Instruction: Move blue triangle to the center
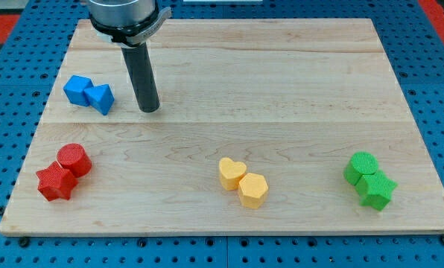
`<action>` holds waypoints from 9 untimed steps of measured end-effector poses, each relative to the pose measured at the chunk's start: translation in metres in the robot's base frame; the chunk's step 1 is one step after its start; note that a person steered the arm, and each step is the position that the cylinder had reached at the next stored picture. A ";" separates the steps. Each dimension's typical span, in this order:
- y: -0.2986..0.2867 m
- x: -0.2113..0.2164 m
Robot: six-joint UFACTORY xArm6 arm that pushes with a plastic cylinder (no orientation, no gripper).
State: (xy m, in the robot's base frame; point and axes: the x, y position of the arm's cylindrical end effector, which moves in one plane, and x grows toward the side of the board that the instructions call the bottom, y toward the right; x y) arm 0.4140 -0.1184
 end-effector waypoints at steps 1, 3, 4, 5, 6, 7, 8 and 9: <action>0.000 0.000; 0.000 -0.002; -0.009 -0.002; -0.011 0.010; -0.018 0.031; -0.085 0.050; -0.131 0.027; -0.096 0.001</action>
State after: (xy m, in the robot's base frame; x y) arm 0.4154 -0.2144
